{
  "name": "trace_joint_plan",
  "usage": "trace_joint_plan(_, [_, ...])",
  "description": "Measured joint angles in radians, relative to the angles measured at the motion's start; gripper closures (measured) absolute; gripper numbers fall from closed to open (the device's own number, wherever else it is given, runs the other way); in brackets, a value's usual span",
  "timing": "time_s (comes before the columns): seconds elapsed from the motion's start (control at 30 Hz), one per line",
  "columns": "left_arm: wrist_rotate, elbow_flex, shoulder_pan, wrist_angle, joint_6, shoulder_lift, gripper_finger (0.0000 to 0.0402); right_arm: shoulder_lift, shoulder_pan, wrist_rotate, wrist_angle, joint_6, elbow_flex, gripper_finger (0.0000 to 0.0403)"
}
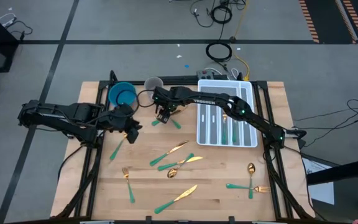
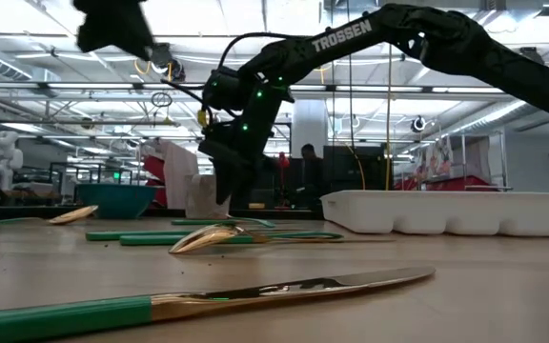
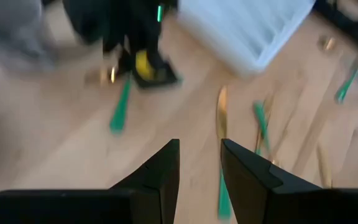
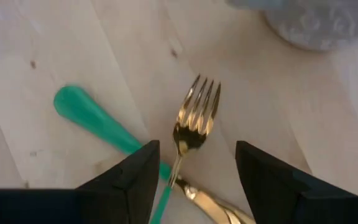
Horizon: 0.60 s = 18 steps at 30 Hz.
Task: Sort silverware
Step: Put the green fork into the white cutlery tray
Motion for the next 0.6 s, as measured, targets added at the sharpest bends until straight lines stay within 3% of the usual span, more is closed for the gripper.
trace_joint_plan(0.17, [-0.071,0.000,-0.035,-0.126,-0.084,-0.029,0.0279,0.000,0.000,0.000,0.027,0.000,0.000,0.0207])
trace_joint_plan(0.3, [-0.123,0.000,-0.041,-0.122,-0.103,-0.057,0.0279,0.008,0.000,0.000,0.030,0.002,0.000,0.0212])
trace_joint_plan(0.6, [-0.134,0.000,-0.041,-0.110,-0.101,-0.073,0.0279,0.045,0.014,0.045,0.017,0.000,-0.001,0.0214])
